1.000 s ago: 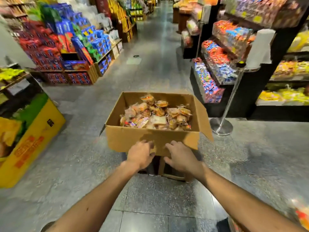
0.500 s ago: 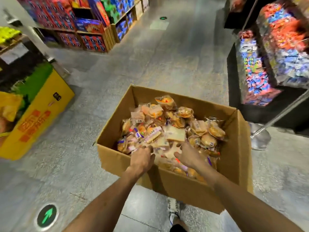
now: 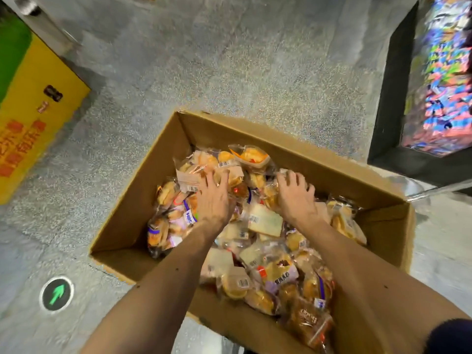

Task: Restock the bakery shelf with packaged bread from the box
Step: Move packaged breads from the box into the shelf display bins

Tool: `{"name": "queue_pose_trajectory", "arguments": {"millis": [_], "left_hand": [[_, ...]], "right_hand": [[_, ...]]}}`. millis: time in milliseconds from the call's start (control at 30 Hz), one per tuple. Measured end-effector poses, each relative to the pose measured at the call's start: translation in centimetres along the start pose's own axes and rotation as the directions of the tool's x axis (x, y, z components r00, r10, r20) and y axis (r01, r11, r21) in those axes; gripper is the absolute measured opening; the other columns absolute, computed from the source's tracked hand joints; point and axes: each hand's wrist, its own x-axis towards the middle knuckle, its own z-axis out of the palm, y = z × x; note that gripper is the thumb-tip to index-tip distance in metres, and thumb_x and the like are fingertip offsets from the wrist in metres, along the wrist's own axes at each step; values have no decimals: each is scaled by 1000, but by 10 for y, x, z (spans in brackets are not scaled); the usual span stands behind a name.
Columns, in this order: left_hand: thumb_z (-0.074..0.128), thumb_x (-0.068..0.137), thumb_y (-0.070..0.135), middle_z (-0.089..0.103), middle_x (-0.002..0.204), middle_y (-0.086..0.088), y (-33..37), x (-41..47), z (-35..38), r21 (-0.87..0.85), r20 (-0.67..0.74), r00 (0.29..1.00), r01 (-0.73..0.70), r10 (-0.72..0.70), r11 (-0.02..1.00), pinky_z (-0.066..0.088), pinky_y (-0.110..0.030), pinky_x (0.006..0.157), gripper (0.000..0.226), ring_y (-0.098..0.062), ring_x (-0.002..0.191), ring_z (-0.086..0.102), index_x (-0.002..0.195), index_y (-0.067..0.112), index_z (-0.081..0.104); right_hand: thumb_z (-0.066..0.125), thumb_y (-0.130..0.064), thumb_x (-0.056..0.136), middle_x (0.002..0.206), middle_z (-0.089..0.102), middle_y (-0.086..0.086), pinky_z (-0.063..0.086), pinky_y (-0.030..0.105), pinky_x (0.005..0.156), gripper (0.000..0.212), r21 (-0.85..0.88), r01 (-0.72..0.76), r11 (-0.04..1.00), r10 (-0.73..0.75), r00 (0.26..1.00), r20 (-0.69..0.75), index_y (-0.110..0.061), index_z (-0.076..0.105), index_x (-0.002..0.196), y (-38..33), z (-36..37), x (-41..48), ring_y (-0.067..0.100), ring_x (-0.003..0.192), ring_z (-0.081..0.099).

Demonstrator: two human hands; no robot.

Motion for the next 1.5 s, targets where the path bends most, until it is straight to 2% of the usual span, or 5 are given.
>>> {"name": "queue_pose_trajectory", "arguments": {"millis": [367,667,1033,1267,1500], "left_hand": [[64,92,30,-14,161,-23,14,45,40,326,131,945,-327,300,887,15,-74,111,89,-53,145,-9,151,39,-2],[53,97,13,2,161,-24,13,42,26,425,131,946,-324,297,845,21,-72,109,59,-55,145,5,147,20,24],[43,101,50,0,165,-12,-3,-20,-16,357,228,906,-417,355,836,19,-67,113,53,-48,148,-1,149,32,30],[41,98,52,24,158,-8,-24,-83,-43,137,170,897,-433,409,891,33,-53,111,50,-36,142,22,145,33,39],[59,92,52,47,143,-3,-63,-123,-83,-327,78,897,-388,434,862,37,-36,104,41,-28,129,47,121,23,61]], "right_hand": [[82,-35,78,155,18,16,47,48,103,107,70,29,997,-30,999,15,-16,9,154,12,35,22,39,141,20],[72,-8,85,150,36,7,35,45,111,77,334,97,937,-75,994,-78,-19,32,151,28,32,15,30,133,31],[63,-6,91,148,44,4,36,37,107,72,426,74,902,-94,995,27,-25,29,153,8,6,-51,27,132,42],[73,-23,85,125,54,3,49,45,92,64,583,-124,803,82,992,97,-28,34,136,-26,-7,-124,27,113,55],[77,-17,80,140,43,7,42,34,103,52,672,28,740,223,932,-286,-14,54,126,-68,-33,-214,23,128,43]]}}
